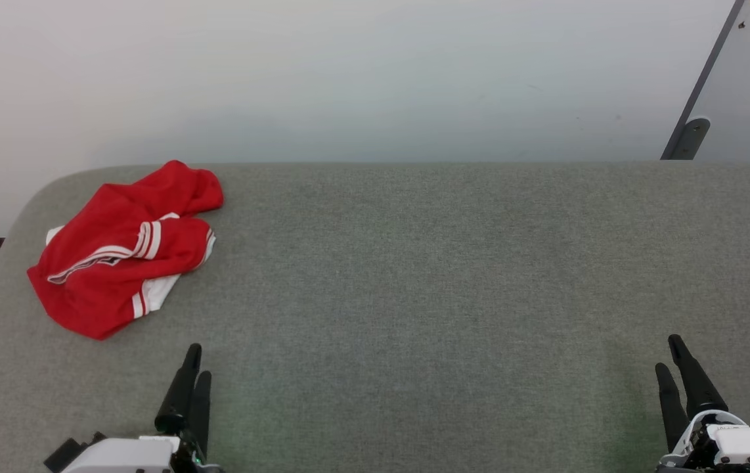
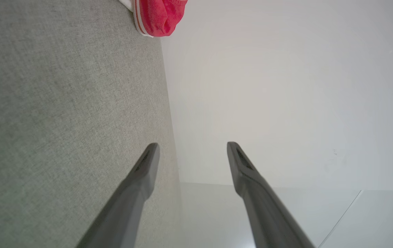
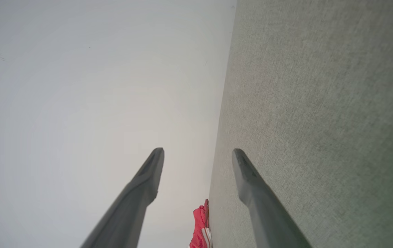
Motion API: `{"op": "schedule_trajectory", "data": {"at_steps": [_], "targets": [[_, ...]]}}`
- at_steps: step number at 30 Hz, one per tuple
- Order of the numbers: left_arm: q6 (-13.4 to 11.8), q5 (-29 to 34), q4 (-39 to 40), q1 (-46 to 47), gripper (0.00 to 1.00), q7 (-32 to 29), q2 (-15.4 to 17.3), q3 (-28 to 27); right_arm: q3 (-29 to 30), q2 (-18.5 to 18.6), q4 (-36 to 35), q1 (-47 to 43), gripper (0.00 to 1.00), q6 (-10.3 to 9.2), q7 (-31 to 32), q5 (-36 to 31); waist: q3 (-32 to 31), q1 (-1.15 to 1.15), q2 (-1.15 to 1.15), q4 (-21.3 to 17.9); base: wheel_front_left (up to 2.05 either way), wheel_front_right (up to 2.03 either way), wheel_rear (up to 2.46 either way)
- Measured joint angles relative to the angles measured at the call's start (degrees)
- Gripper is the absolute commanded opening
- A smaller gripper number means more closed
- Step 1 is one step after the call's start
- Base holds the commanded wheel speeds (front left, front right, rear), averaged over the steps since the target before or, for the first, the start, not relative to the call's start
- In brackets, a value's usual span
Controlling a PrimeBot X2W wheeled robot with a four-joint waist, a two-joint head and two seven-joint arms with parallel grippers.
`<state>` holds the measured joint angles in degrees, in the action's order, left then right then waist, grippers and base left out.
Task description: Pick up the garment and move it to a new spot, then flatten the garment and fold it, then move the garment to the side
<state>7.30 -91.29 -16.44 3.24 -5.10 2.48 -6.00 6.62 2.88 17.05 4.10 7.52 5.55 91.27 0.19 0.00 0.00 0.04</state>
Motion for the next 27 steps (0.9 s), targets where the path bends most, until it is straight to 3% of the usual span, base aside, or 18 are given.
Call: {"op": "schedule_trajectory", "data": {"at_steps": [10,27], "targets": [[-0.26,9.94,0.52,0.67,1.0,3.02,1.82,1.12,-1.77,2.1,0.19,1.4,1.0,0.0,-3.36,-7.58,-0.01,0.0,0.0,0.08,0.0,0.0,0.0],[-2.3,33.9,3.46,0.51,1.0,6.93,2.67,2.65,-3.1,3.93,-2.08,2.69,1.0,0.0,-7.36,-31.0,0.1,0.0,0.0,0.1,0.0,0.0,0.0]]}}
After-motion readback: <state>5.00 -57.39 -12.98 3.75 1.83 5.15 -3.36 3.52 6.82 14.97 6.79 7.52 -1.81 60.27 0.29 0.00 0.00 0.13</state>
